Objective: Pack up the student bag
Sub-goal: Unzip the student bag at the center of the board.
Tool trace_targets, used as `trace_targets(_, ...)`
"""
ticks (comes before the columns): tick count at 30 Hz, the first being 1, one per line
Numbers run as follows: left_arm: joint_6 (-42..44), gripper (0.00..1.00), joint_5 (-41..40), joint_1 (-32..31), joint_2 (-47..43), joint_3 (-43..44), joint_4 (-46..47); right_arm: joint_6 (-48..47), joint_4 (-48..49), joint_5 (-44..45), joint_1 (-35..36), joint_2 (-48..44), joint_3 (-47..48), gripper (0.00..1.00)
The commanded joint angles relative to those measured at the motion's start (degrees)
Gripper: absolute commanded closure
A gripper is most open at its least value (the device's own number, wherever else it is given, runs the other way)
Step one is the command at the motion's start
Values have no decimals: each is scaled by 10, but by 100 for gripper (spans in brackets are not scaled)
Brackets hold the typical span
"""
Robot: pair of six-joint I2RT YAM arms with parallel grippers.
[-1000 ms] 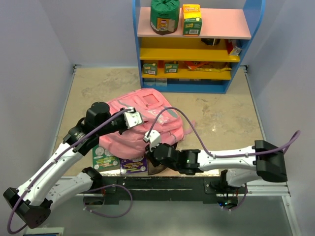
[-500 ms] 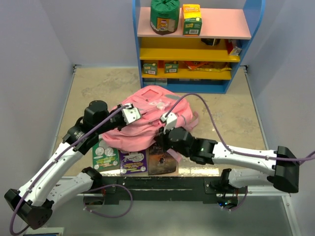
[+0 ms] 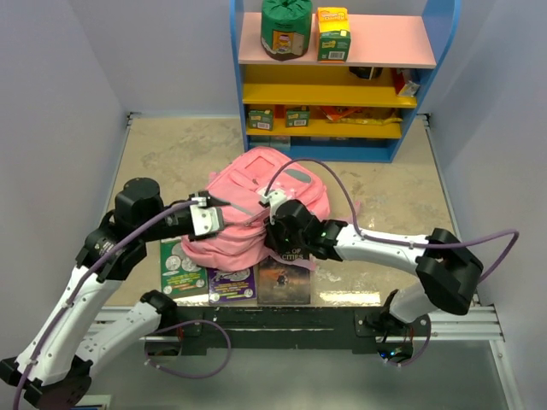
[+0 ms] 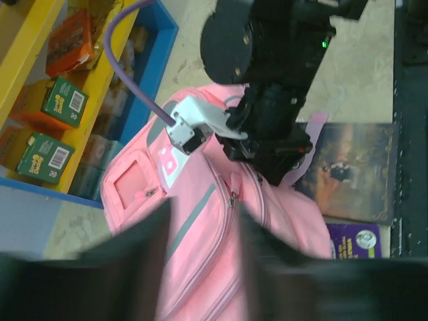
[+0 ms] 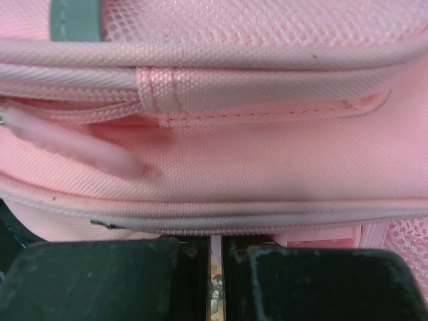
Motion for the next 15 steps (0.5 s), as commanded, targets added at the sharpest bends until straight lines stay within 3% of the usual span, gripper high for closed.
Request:
trace_targets(1,85,23,-19,3,23,-22,-76,-4,75,46,-38,-75,-7,100)
trace_targets(2,132,16,-35,3,33,-31,-102,0,74,43,-38,-86,-15,100)
trace_targets(5,225,11,-76,7,56,-84,-113,14,69,39,-38,-125,-42,100)
trace_targets(7,242,9,-80,17,56,-109,-84,20,64,39,-38,-144,-56,100)
trace_targets(15,327,8,-23,77,164,-6,-130,19,42,36,-38,-176,-85,100)
